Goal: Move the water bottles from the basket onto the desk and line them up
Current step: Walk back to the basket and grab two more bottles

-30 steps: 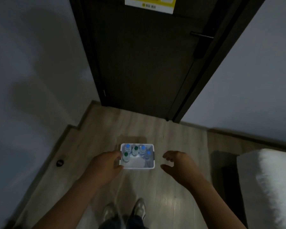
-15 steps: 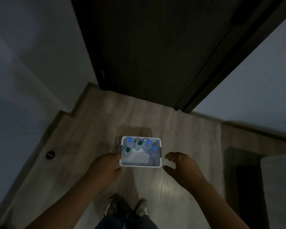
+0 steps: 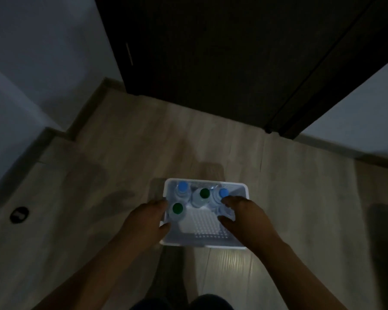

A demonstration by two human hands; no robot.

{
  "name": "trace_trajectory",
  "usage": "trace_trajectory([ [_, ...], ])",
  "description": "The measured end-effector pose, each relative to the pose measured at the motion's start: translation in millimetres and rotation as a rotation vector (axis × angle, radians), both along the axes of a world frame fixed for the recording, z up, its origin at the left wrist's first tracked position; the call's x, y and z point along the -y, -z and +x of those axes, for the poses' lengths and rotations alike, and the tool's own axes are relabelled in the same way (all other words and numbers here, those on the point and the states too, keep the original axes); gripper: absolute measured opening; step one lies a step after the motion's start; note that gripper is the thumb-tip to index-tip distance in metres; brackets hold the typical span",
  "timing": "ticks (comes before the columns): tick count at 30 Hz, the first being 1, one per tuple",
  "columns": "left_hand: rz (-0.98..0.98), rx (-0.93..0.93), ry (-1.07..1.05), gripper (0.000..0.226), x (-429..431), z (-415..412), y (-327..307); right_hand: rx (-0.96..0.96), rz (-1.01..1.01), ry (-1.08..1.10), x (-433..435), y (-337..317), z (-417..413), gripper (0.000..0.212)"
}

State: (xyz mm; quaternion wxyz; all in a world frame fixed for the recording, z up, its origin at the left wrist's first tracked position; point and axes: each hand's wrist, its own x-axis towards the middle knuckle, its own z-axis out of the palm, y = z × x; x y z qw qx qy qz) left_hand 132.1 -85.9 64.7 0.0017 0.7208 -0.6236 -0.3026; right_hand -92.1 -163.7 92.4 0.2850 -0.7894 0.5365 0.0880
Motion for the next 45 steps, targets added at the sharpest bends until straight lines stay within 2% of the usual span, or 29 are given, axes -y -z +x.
trace_trajectory([
  [3, -0.004, -0.044, -0.012, 0.045, 12.2, 2.2, 27.0, 0.016, -0.004, 0.028, 13.5, 25.7, 6.6, 0.044],
  [5, -0.077, -0.097, -0.033, 0.046, 11.2, -4.0, 104.3, 0.067, -0.068, 0.046, 9.0, 105.5, 9.1, 0.045],
  [13, -0.231, -0.179, 0.030, 0.051, 18.5, -0.4, 158.3, 0.180, -0.158, 0.082, 24.9, 167.0, 17.5, 0.058],
  [21, -0.456, -0.281, 0.060, 0.043, 12.8, 4.6, 191.4, 0.311, -0.254, 0.122, 32.0, 209.9, 32.8, 0.065],
  [24, -0.461, -0.301, 0.035, 0.039, 15.4, 3.1, 200.1, 0.401, -0.288, 0.187, 29.2, 227.4, 35.8, 0.064],
  [27, -0.443, -0.357, -0.037, 0.031, 17.7, 1.3, 207.8, 0.510, -0.332, 0.271, 24.7, 239.4, 37.7, 0.052],
  [31, -0.535, -0.572, -0.182, 0.019, 12.6, -8.1, 216.0, 0.665, -0.401, 0.336, 15.3, 249.7, 37.6, 0.024],
  [33, -0.592, -0.614, -0.222, 0.025, 7.2, -14.1, 225.2, 0.715, -0.383, 0.343, 8.5, 254.3, 36.7, 0.024],
  [36, -0.573, -0.629, -0.278, 0.034, 4.1, -19.1, 239.3, 0.808, -0.339, 0.358, -0.7, 261.5, 35.7, 0.029],
  [45, -0.574, -0.611, -0.247, 0.029, 6.1, -25.2, 239.6, 0.958, -0.219, 0.418, -11.3, 265.7, 31.2, 0.037],
])
